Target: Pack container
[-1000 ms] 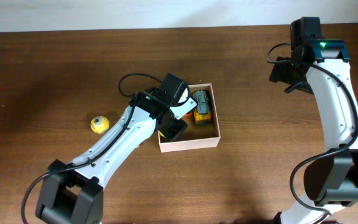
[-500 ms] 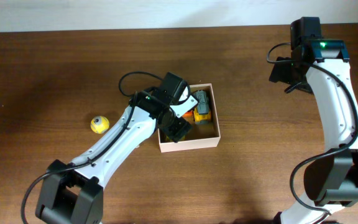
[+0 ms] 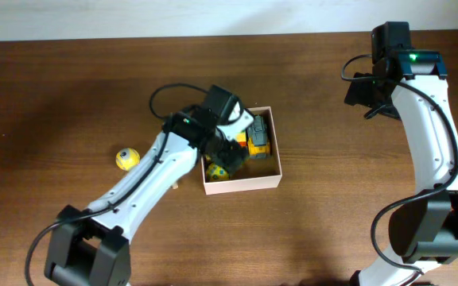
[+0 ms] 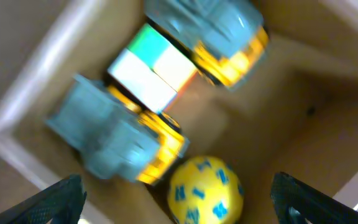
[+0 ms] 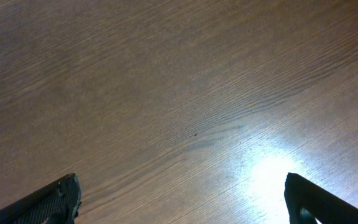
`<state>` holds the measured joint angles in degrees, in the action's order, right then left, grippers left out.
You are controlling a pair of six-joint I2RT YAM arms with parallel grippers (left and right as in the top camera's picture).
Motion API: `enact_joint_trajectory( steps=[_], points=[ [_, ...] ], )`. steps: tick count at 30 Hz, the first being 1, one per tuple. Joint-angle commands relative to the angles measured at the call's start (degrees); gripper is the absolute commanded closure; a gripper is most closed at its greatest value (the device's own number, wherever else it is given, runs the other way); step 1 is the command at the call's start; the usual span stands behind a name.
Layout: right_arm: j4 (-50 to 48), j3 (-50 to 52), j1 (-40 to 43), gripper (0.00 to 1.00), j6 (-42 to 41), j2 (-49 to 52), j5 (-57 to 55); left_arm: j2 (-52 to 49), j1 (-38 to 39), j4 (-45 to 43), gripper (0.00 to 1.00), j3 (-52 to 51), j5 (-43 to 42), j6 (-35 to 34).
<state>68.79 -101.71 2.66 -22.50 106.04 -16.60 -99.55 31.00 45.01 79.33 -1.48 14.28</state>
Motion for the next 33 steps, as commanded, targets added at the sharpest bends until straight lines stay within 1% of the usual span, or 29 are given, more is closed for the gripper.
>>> enact_joint_trajectory(
  steps=[1, 5, 8, 12, 15, 17, 22, 26, 29, 33],
  points=[
    [0.00, 0.52, 0.04, 0.01, -0.70, 0.22, -0.13, 3.43, -3.58, 0.74, 0.01, 3.67, 0.02, -3.89],
    [0.00, 0.52, 0.04, 0.01, -0.70, 0.22, -0.11, 5.84, -8.52, 3.80, 0.00, 4.09, 0.04, -6.40],
    [0.00, 0.52, 0.04, 0.01, -0.70, 0.22, -0.11, 6.49, -13.22, 8.74, 0.00, 4.09, 1.77, -8.96],
    [0.00, 0.52, 0.04, 0.01, -0.70, 0.22, -0.11, 6.29, -19.26, 15.10, 0.01, 4.02, 1.92, -9.16],
    [0.00, 0.52, 0.04, 0.01, -0.70, 0.22, -0.13, 6.23, -22.84, 17.38, 0.00, 3.98, 2.36, -11.23],
    [0.00, 0.52, 0.04, 0.01, -0.70, 0.22, -0.11, 6.23, -24.65, 17.90, 0.00, 3.98, 4.81, -13.68],
    [0.00, 0.52, 0.04, 0.01, -0.70, 0.22, -0.13, 6.25, -27.28, 19.15, 0.01, 3.96, 5.81, -16.92],
    [0.00, 0.52, 0.04, 0.01, -0.70, 0.22, -0.11, 5.92, -27.43, 19.63, 0.01, 2.86, 6.38, -17.86],
    [0.00, 0.52, 0.04, 0.01, -0.70, 0.22, -0.13, 4.76, -27.43, 19.50, 0.01, 0.98, 9.84, -21.16],
    [0.00, 0.52, 0.04, 0.01, -0.70, 0.22, -0.13, 2.82, -27.43, 18.43, 0.01, -0.98, 10.80, -21.66]
  ],
)
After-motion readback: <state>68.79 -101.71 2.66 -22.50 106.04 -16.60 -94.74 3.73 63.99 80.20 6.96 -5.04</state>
